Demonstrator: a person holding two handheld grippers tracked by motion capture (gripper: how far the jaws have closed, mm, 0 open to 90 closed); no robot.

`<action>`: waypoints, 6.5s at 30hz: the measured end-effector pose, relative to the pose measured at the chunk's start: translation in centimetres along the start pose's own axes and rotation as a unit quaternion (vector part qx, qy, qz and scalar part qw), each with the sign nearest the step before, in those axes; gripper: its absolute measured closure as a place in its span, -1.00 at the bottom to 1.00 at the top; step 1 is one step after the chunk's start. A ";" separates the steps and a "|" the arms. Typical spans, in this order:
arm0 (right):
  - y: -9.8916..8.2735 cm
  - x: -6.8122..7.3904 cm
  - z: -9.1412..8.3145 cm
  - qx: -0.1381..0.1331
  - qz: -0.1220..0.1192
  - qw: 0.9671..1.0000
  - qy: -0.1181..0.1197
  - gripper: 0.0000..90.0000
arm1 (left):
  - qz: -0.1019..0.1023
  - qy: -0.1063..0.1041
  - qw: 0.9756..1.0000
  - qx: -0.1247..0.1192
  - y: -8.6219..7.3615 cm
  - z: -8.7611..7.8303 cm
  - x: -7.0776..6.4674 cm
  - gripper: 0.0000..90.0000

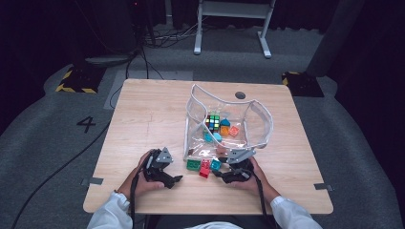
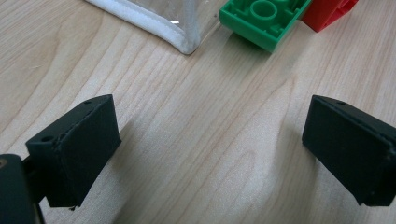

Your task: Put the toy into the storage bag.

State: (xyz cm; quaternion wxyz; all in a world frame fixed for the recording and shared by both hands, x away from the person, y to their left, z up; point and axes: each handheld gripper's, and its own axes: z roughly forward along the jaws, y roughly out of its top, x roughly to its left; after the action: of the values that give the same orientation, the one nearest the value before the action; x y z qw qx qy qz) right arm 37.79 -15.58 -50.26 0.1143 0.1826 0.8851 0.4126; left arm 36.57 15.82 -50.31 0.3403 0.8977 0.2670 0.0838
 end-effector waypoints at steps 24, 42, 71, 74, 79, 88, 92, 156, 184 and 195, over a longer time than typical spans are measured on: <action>-2.0 -0.8 -4.4 -0.004 0.010 1.000 0.020 0.32 | 0.000 0.000 1.000 0.000 0.0 0.0 0.0 -0.91; -6.0 -3.7 -10.7 -0.016 0.030 0.999 -0.020 0.32 | 0.000 0.000 1.000 -0.001 0.0 0.0 0.0 -0.91; -3.8 -10.3 -18.8 -0.072 0.066 0.988 -0.124 0.32 | 0.000 0.000 1.000 0.000 0.0 0.0 0.0 -0.91; -2.6 -10.9 -19.5 -0.074 0.061 0.986 -0.133 0.32 | 0.000 0.000 1.000 -0.001 0.0 0.0 0.0 -0.91; -0.8 -11.8 -20.5 -0.081 0.053 0.984 -0.147 0.32 | 0.000 0.000 1.000 -0.001 0.0 0.0 0.0 -0.91; 2.9 -12.8 -21.4 -0.101 0.039 0.983 -0.149 0.32 | 0.000 0.000 1.000 0.000 0.0 0.0 0.0 -0.91; 4.4 -13.1 -21.2 -0.102 0.030 0.984 -0.146 0.32 | 0.000 0.000 1.000 0.000 0.0 0.0 0.0 -0.91; 10.1 -12.9 -10.9 0.211 -0.088 0.971 -0.062 0.18 | 0.000 0.000 1.000 0.000 0.0 0.0 0.0 -0.91; 7.2 -11.3 -19.6 -0.033 -0.005 0.990 -0.134 -0.36 | 0.000 0.000 1.000 0.000 0.0 0.0 0.0 -0.91; 3.9 -11.1 -21.6 -0.046 0.015 0.987 -0.156 -0.40 | 0.000 0.000 1.000 0.000 0.0 0.0 0.0 -0.91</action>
State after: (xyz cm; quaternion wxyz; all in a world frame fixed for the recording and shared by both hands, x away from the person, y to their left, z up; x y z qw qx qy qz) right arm 41.09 -32.75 -32.94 0.2529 0.2528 0.8336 0.4210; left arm 36.57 15.82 -50.31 0.3404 0.8976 0.2670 0.0840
